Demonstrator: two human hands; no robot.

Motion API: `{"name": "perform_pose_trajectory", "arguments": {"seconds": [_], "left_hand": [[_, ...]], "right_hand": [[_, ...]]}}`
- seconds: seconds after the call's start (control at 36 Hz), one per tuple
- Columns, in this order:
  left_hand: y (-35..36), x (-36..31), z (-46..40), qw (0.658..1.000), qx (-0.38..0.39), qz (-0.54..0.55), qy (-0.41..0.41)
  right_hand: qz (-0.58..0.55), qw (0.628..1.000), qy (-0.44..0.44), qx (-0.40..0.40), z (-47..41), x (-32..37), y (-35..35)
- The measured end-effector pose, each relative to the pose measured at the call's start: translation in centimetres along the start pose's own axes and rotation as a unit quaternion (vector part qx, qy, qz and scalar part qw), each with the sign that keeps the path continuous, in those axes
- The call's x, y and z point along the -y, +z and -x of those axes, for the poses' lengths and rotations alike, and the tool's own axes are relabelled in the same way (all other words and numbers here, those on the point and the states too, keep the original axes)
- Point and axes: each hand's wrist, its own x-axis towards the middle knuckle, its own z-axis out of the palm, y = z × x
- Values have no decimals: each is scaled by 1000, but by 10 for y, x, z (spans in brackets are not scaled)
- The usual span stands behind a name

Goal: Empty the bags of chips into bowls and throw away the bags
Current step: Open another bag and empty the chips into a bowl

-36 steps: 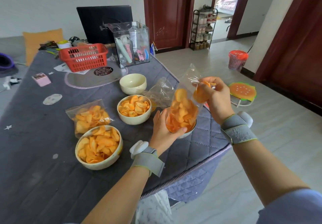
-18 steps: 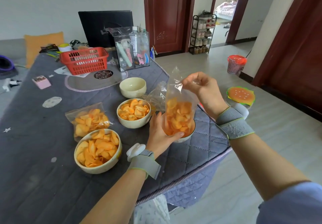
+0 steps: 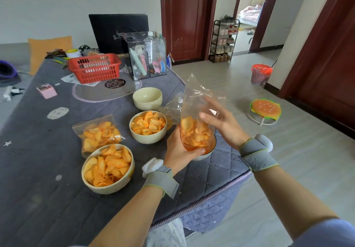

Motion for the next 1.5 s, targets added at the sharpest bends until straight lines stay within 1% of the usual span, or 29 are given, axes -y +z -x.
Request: {"name": "perform_pose_trajectory", "arguments": {"seconds": [0.08,0.14,0.19,0.33,0.39,0.5,0.58,0.61,0.69,0.83,0.89,0.94,0.97,1.08,1.14,1.22,1.31,1.42,1.5], "left_hand": [[0,-1,-2,1000,3,-2,-3],[1,0,-3,1000,11,5,-17],[0,0,-3,999,14,14,-29],[3,0,-5,998,3,53,-39],[5,0,-6,997,-1,68,-42],[8,-1,-7,996,-17,80,-31],[9,-2,-6,997,-20,67,-23],[9,-1,-6,998,-19,62,-21],[7,-1,-7,998,-13,53,-32],[5,-1,-7,997,-2,57,-42],[5,-3,-7,997,-4,60,-39],[5,-4,-8,998,-5,59,-32],[5,-5,-8,998,-3,57,-34],[2,-5,-8,998,7,40,-41],[1,-5,-8,999,11,28,-38],[1,-6,-10,999,18,2,-29],[1,-8,-10,1000,14,-14,-18],[1,-9,-10,1000,7,-27,-11],[0,-9,-9,1000,1,-13,-16]], "right_hand": [[64,996,29,59,0,-9,3],[103,991,28,76,0,-16,6],[134,989,16,59,0,-19,7],[128,991,-36,-15,-2,-16,4],[133,990,-46,-28,-2,-15,2],[117,990,-70,-45,-1,-12,3],[119,991,-64,-11,0,-16,4],[127,990,-66,-10,-1,-17,5],[85,992,-77,-46,-2,-15,4],[41,993,-91,-68,-2,-15,6],[36,993,-94,-61,-2,-15,7],[64,993,-96,-39,-3,-18,9],[65,992,-100,-42,-3,-21,9],[0,987,-117,-112,-5,-22,4],[0,989,-103,-110,-4,-25,0],[-1,995,-52,-87,0,-34,-4],[-12,995,-23,-96,3,-41,-7],[-69,992,4,-109,7,-44,-5],[-98,990,14,-103,9,-47,-4]]}}
